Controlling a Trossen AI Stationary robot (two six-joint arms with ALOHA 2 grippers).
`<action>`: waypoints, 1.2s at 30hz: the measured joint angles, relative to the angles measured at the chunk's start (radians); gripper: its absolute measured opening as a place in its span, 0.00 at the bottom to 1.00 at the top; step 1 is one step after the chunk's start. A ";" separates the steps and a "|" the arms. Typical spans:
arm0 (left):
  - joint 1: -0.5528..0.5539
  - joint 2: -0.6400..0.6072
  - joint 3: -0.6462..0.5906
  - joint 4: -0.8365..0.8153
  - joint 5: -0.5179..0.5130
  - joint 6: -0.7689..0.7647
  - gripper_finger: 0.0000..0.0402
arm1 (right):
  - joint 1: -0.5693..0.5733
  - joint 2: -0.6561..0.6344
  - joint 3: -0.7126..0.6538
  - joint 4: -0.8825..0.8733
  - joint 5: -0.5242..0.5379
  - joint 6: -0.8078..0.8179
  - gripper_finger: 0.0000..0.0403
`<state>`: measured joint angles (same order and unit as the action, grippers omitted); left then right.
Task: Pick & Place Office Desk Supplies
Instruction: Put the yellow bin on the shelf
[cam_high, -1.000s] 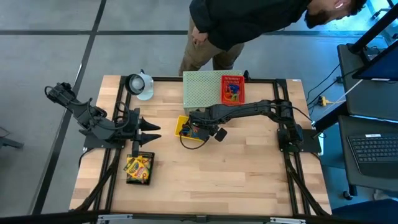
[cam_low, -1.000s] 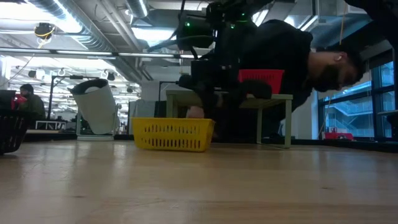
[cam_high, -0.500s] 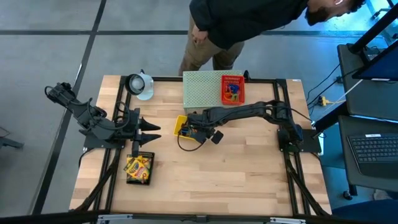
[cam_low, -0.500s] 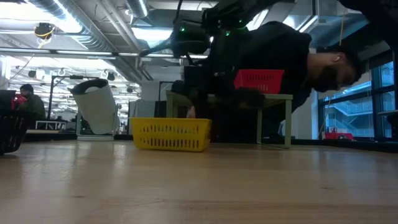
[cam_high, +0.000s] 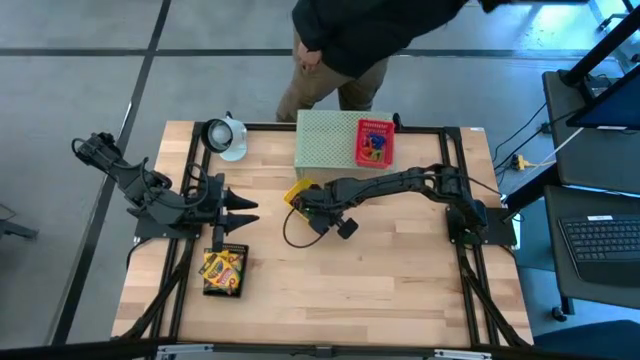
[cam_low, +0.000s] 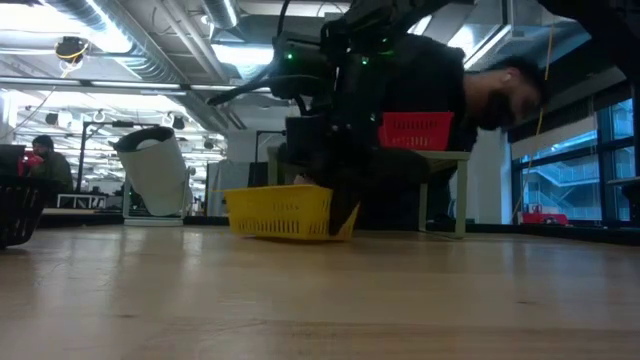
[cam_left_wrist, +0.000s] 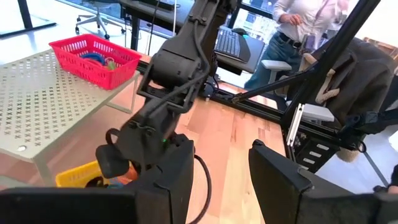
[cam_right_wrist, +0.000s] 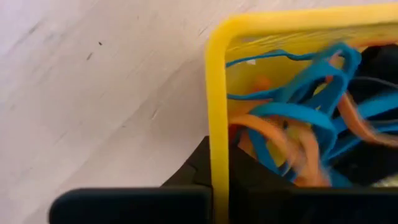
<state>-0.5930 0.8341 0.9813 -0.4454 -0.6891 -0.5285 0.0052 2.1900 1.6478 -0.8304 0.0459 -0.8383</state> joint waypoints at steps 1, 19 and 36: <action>0.000 0.000 0.000 0.000 -0.002 0.000 0.37 | 0.006 -0.002 0.000 -0.004 0.004 0.020 0.02; 0.000 0.000 0.000 -0.001 -0.028 0.000 0.37 | 0.157 -0.024 0.038 -0.070 0.053 0.081 0.00; 0.000 0.000 0.000 -0.001 -0.053 -0.030 0.37 | 0.161 -0.035 0.485 -0.328 0.046 0.255 0.00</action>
<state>-0.5929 0.8341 0.9813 -0.4460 -0.7422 -0.5590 0.1666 2.1551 2.1323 -1.1581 0.0916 -0.5837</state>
